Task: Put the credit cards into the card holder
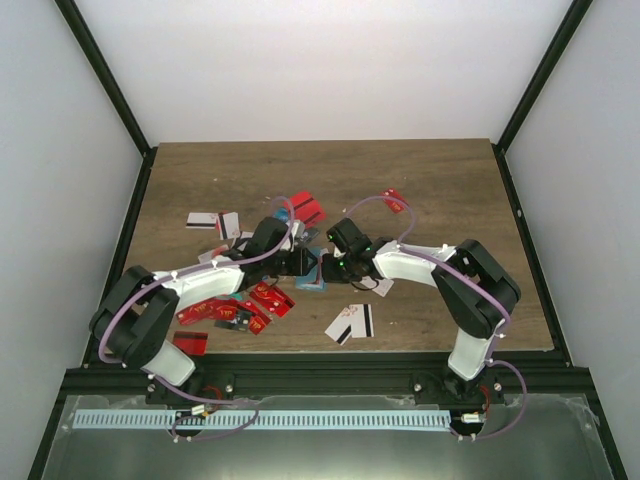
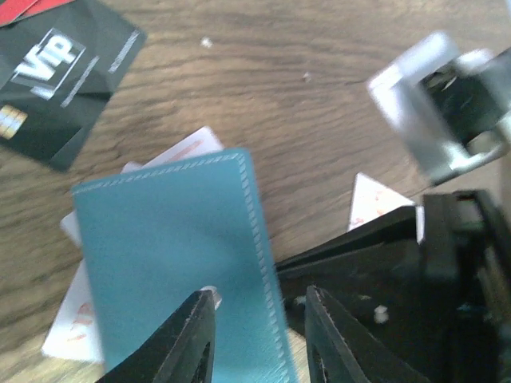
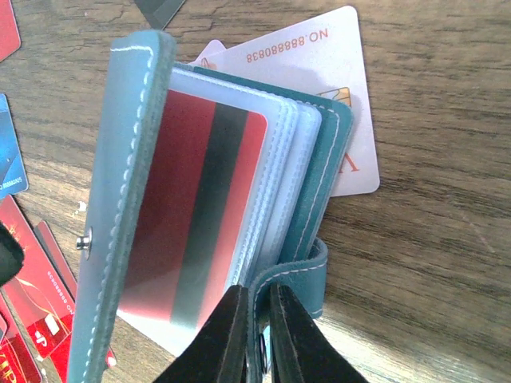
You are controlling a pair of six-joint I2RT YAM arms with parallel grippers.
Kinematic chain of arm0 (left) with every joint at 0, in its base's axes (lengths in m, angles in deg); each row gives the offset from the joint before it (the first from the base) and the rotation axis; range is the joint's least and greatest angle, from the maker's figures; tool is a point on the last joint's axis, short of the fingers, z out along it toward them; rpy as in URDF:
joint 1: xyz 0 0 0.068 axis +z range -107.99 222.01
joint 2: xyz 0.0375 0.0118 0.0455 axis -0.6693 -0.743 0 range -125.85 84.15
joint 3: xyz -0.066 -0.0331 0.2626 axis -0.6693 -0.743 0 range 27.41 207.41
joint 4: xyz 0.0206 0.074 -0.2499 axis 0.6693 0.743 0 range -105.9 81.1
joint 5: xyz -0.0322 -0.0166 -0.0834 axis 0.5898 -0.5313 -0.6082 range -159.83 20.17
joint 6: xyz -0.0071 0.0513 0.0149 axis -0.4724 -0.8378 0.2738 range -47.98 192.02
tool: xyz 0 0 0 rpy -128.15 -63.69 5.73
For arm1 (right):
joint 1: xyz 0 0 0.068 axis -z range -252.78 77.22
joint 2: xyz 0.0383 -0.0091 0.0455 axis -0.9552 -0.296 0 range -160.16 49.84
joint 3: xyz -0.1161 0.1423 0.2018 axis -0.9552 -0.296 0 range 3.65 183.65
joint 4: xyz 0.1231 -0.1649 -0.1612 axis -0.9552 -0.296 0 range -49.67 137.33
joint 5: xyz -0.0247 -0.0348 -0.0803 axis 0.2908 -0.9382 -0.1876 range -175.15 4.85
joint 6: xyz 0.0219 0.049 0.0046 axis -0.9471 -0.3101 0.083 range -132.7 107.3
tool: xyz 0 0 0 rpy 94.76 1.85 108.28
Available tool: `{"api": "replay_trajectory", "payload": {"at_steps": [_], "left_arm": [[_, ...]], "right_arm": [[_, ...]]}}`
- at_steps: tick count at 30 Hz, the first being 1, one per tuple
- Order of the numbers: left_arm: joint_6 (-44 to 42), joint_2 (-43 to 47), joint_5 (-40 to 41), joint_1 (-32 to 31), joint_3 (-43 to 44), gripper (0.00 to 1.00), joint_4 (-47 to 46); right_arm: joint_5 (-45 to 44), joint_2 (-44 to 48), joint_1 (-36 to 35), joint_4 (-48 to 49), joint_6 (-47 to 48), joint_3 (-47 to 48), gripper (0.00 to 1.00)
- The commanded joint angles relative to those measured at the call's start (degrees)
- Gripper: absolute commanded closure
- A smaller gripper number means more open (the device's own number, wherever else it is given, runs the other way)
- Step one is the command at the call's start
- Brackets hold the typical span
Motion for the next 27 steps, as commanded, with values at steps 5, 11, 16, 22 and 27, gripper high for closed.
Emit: {"api": "replay_trajectory", "payload": {"at_steps": [5,11,16,22,27], "left_arm": [[-1.03,3.47,5.12,0.1,-3.07,0.82,4.01],[-1.83,1.43,4.94,0.15,-3.64,0.88,3.67],[-3.2,-2.35,2.09,-0.05,-3.39,0.89,2.27],[-4.72,-5.38,2.05,-0.34,-2.49,0.89,2.8],[-5.74,-5.99,2.54,-0.43,-2.2,0.89,3.24]], "right_arm": [[-0.6,0.57,0.22,0.16,0.18,1.74,0.9],[-0.66,1.53,0.62,-0.46,0.53,2.06,0.9],[0.07,2.01,0.7,-1.33,0.62,3.04,0.9],[1.89,2.51,0.71,-2.09,0.18,4.92,0.9],[2.31,0.94,0.71,-2.33,-0.22,7.43,0.9]]}}
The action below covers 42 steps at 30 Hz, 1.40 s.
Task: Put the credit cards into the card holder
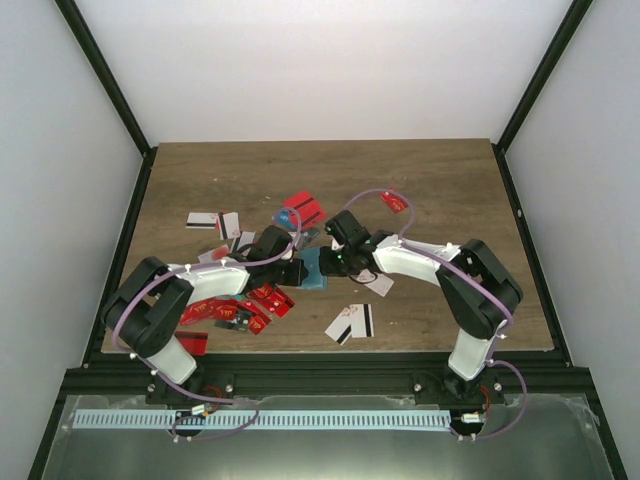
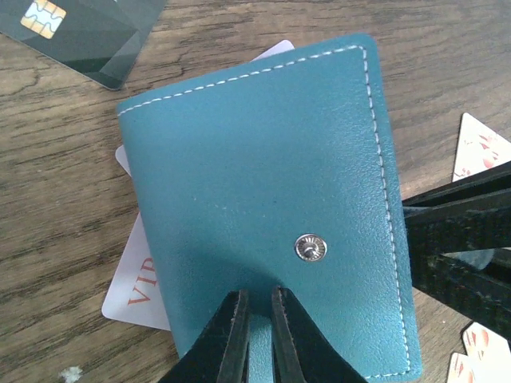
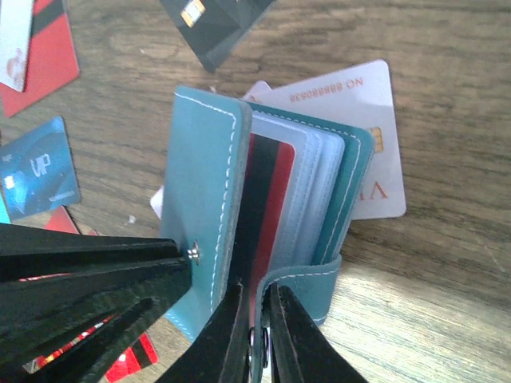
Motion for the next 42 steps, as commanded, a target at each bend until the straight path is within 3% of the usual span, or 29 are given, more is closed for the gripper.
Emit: {"api": "replay_trajectory", "payload": {"at_steps": [1,16,31,42], "left_arm": [[-1.99,-2.0,-0.08,-0.45,0.57,0.89,1.14],[-3.29,-3.02,4.41,-0.49,3.79,0.88,5.36],[-5.95,-5.05,3.74,-1.59,7.5,0.87,9.1],[-5.67,-3.93,2.75,-1.9,7.21,0.87,8.94]], "right_arm": [[1.51,-0.2,0.21,0.34,-0.5,4.56,0.9],[-3.4,2.76,0.64,-4.02,0.51,1.11,0.9],[2.46,-2.05,0.68,0.31,1.92,4.19,0.9],[3.11,-5.01,1.19,3.38,1.0,3.51,0.7]]}}
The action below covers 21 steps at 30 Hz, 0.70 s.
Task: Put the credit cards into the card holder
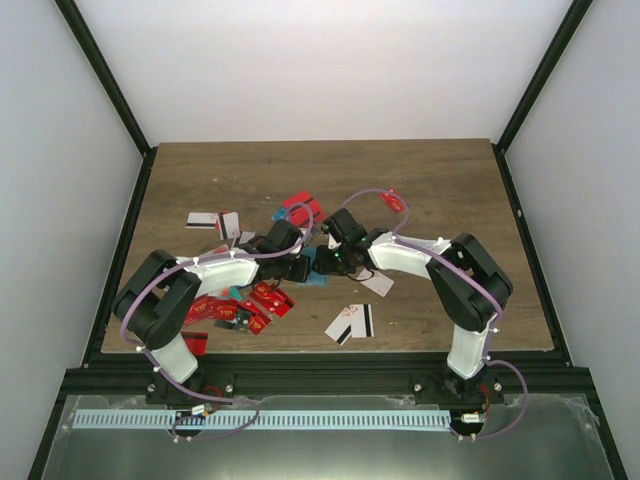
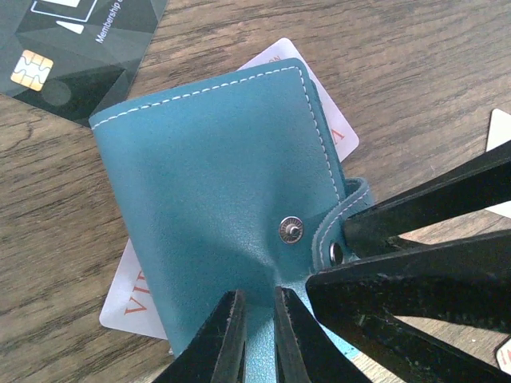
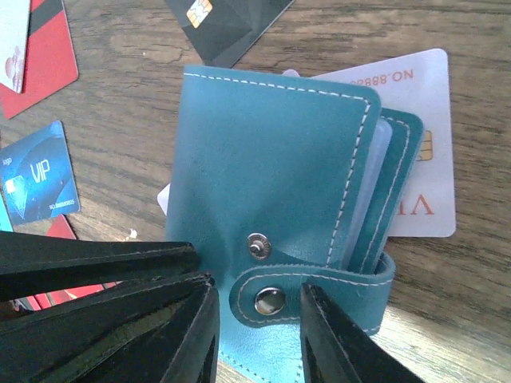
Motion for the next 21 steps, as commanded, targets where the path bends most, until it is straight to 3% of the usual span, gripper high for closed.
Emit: {"api": "replay_trajectory", "payload": {"at_steps": [1,11,21], "left_arm": [[-0.36,0.27,-0.98,-0.61,-0.03,0.87,1.56],[2.19,4.61,-6.23,0.37,-2.68,0.81,-4.4],[4.11,1.72,-5.94,1.21,-1.66,0.76,-7.4]], "right_arm": [[0.23,-1.07,0.83,2.59,0.0,0.62,0.69],[0.81,-0.23,1.68,4.77,-1.09,-1.92,0.71],[1.14,0.4,1.72,6.05,-1.58,-3.36,0.75]]}}
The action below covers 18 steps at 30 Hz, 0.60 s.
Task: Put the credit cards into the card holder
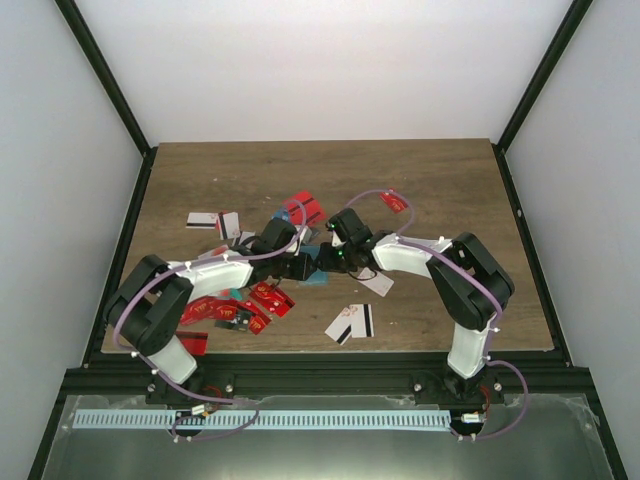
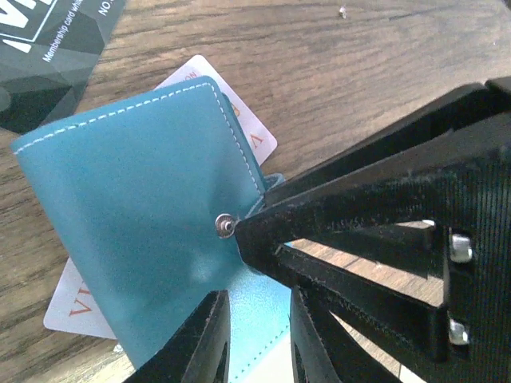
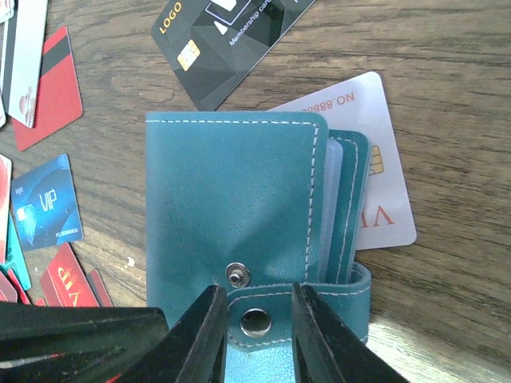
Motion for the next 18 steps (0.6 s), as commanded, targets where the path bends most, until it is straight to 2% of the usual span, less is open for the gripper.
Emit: {"api": "replay_trajectory", "payload": {"at_steps": [1,7,11,18], "left_arm": [[1.14,-1.78,0.3,0.49,0.45,0.75,-3.97],[2.93,-4.21,-2.44,0.73,0.29,0.73,-8.66],[3.19,-5.48,-2.13,0.71,0.86,0.73,-8.88],[3.4,-6.63,-3.71,0.72,1.32,0.74,-8.84]], "right_arm": [[0.51,0.47,0.18,0.36,-0.58,-0.93,0.76],[1.22,1.08,0.16,1.57,-1.04,-1.54,0.79],[1.2,1.29,0.2,1.78,-1.35,-1.67,0.85],[1.41,1.17,0.2,2.03,-1.52,-1.73,0.86]]}}
